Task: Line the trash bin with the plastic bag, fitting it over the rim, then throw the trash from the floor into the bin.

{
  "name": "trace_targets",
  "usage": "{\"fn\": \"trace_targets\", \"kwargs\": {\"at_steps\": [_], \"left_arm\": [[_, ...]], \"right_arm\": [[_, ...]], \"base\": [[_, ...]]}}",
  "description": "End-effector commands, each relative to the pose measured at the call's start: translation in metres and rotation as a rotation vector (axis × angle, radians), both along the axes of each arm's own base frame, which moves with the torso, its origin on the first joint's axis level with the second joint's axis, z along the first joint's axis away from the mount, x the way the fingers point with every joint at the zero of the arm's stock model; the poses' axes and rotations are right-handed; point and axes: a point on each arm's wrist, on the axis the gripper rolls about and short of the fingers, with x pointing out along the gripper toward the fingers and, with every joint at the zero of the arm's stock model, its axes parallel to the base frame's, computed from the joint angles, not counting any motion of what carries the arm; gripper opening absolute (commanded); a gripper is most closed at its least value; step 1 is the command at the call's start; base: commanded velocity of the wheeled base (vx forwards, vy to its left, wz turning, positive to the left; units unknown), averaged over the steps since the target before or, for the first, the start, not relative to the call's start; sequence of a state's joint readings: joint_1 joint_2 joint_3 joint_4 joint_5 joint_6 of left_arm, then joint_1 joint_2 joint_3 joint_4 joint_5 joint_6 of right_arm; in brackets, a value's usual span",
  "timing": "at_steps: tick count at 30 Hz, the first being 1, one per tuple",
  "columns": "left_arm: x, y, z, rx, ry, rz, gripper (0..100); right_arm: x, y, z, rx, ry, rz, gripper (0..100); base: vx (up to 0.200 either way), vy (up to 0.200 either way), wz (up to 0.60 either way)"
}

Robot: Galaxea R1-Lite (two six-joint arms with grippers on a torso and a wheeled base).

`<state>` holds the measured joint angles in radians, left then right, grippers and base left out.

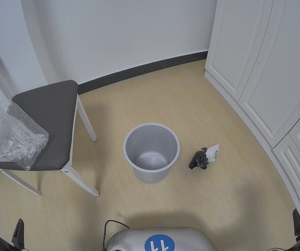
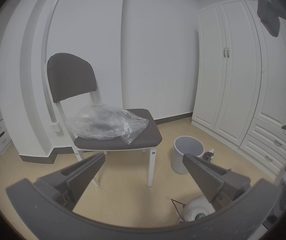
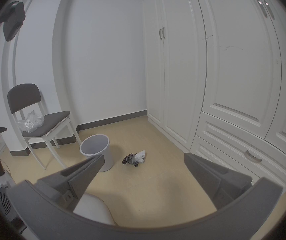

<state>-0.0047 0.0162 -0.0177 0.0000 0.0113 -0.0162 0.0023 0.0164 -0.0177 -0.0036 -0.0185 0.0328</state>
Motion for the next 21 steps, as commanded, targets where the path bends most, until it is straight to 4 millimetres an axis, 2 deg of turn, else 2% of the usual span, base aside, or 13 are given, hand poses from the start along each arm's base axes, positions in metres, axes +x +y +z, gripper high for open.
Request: {"fn": "trace_targets", "kwargs": {"at_steps": [1, 11, 18, 19, 21], "left_arm": [[0.0, 0.0, -0.005, 0.004, 0.003, 0.0, 100], [0.0, -0.001, -0.005, 0.061, 0.002, -0.042, 100], [0.0, -0.001, -0.005, 0.041, -0.001, -0.036, 100], [-0.001, 0.0, 0.001, 0.004, -0.038, -0.01, 100], [-0.013, 0.0, 0.043, -0.147, -0.292, -0.02, 100]], "right_arm": [[0.0, 0.0, -0.005, -0.002, 0.0, 0.001, 100], [0.0, 0.001, -0.005, -0.07, 0.004, 0.021, 100], [0.0, 0.001, -0.005, -0.056, 0.001, 0.024, 100], [-0.001, 0.0, 0.0, 0.001, -0.03, 0.016, 100], [-0.018, 0.001, 0.048, 0.247, -0.265, 0.058, 100]], "base": [[0.0, 0.0, 0.0], [0.0, 0.0, 0.0], [0.0, 0.0, 0.0], [0.0, 0.0, 0.0], [0.0, 0.0, 0.0]]}}
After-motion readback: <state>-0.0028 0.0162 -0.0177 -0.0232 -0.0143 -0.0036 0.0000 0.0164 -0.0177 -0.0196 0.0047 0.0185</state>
